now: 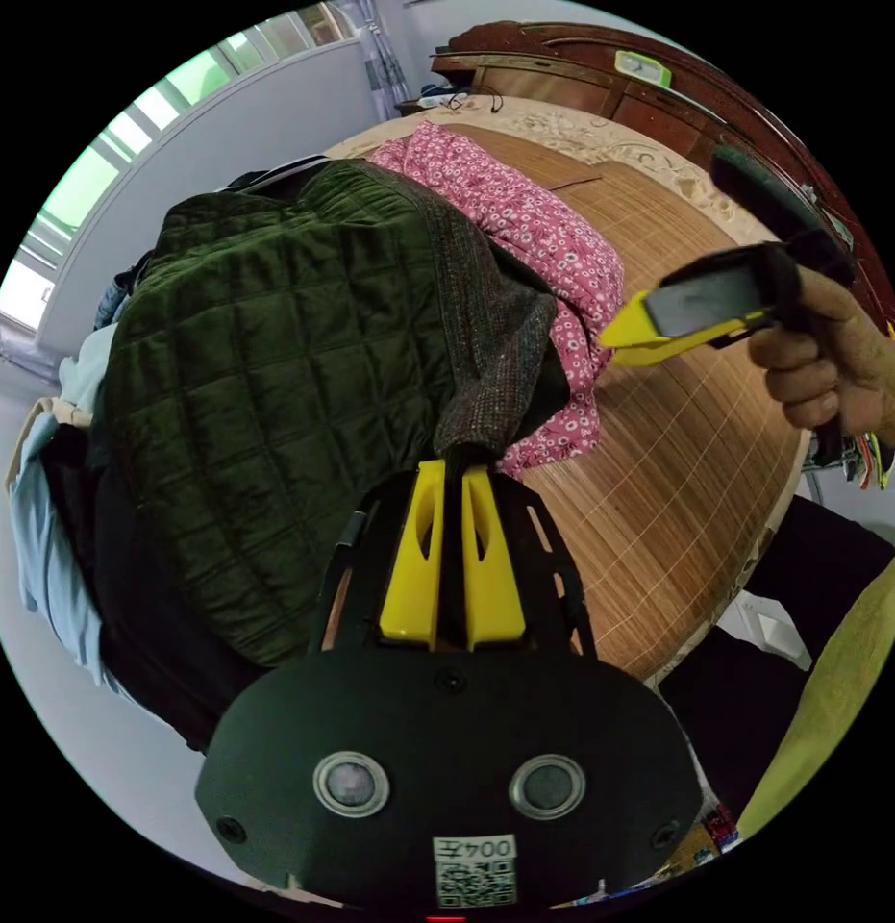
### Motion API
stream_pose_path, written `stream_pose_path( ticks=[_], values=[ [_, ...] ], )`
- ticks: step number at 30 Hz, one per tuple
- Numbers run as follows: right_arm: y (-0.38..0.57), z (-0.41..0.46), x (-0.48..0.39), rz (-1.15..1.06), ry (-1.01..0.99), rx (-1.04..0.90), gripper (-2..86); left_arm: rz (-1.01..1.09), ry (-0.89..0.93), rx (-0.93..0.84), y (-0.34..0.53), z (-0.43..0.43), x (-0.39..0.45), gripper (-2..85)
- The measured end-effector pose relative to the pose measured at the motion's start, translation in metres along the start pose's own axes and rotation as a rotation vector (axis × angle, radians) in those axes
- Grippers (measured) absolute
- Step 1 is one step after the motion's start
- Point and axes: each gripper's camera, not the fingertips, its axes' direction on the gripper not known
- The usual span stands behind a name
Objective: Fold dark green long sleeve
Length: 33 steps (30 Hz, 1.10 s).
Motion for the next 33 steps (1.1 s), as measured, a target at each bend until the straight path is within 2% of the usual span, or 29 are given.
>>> stream_pose_path(
  ticks=[3,6,8,12,16,18,21,26,27,28,30,33],
  values=[
    [-0.023,0.018,0.021,0.113,-0.152,0.018,16.3,0.026,-0.003,0.008,0.010,0.007,-0.003,3.2],
    [-0.043,0.026,0.022,0.127,-0.228,0.042,7.8,0.032,0.002,0.016,0.023,0.012,-0.005,4.5],
    [-0.050,0.022,0.012,0.145,-0.167,0.062,4.1,0.048,0.019,0.015,0.030,0.014,-0.006,6.3],
    [-0.051,0.011,-0.030,0.037,-0.010,0.035,3.6,0.030,0.016,-0.013,0.047,0.010,-0.007,18.1],
    [-0.052,0.007,-0.075,-0.059,0.028,-0.025,3.4,0.009,-0.027,-0.013,0.065,0.007,-0.002,25.5],
    [-0.053,0.009,-0.095,-0.081,0.049,-0.046,3.5,-0.008,-0.064,-0.007,0.071,0.011,-0.001,27.1],
    [-0.050,0.013,-0.131,-0.143,0.118,-0.077,3.3,-0.142,-0.112,0.011,0.083,0.020,-0.015,27.6],
    [-0.024,0.012,-0.176,-0.231,0.130,-0.093,3.1,-0.438,-0.150,0.057,0.130,0.027,-0.057,22.2],
    [-0.021,0.011,-0.180,-0.244,0.138,-0.085,3.2,-0.491,-0.171,0.049,0.146,0.028,-0.067,14.2],
    [-0.014,0.009,-0.187,-0.270,0.154,-0.084,3.3,-0.513,-0.208,0.037,0.161,0.028,-0.075,7.7],
    [-0.002,0.006,-0.195,-0.327,0.135,-0.091,3.6,-0.502,-0.224,0.052,0.183,0.019,-0.083,2.1],
    [0.027,-0.008,-0.212,-0.485,0.079,-0.106,5.2,-0.516,-0.148,0.118,0.224,-0.007,-0.105,-0.3]
  ],
)
